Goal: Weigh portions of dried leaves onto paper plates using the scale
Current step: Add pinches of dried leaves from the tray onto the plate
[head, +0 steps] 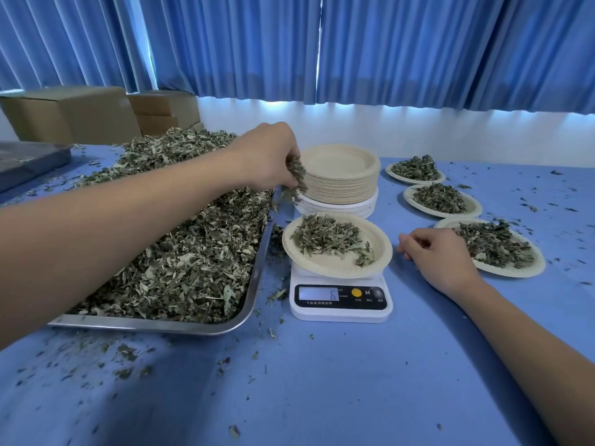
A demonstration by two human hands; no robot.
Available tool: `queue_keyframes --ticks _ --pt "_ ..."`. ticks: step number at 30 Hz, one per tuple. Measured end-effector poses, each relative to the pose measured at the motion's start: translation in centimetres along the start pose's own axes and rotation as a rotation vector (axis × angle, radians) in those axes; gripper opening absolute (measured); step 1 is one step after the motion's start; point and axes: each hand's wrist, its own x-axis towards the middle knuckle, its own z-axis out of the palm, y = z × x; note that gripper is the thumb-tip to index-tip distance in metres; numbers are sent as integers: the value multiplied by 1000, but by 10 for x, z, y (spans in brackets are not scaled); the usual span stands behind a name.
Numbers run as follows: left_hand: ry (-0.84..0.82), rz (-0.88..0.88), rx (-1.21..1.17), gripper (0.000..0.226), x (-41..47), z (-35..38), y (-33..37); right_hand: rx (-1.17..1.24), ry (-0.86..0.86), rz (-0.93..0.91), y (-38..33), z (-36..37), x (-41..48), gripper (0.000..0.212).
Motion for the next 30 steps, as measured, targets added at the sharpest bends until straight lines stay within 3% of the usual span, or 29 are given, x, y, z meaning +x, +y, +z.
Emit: queue_keyframes --ticks 6,12,16,20,25,27,30 --pt "-212 79 -378 11 6 11 36 4 -2 13 1 0 1 39" --pt "-455 -1 -503 46 14 19 38 14 -4 4 2 -1 0 38" --pt "-465 -59 -532 35 16 15 20 8 -4 -3 4 -1 0 38" --pt "-340 -67 -259 19 12 15 -4 5 -4 -6 4 0 1 38" --pt "-477 -111 169 32 -1 25 -24 9 2 -5 5 1 1 38" --pt "-517 -130 231 37 -6 33 -28 10 2 -2 5 1 1 38" --pt "-550 -138 238 28 -14 45 -31 20 5 -4 5 1 1 38"
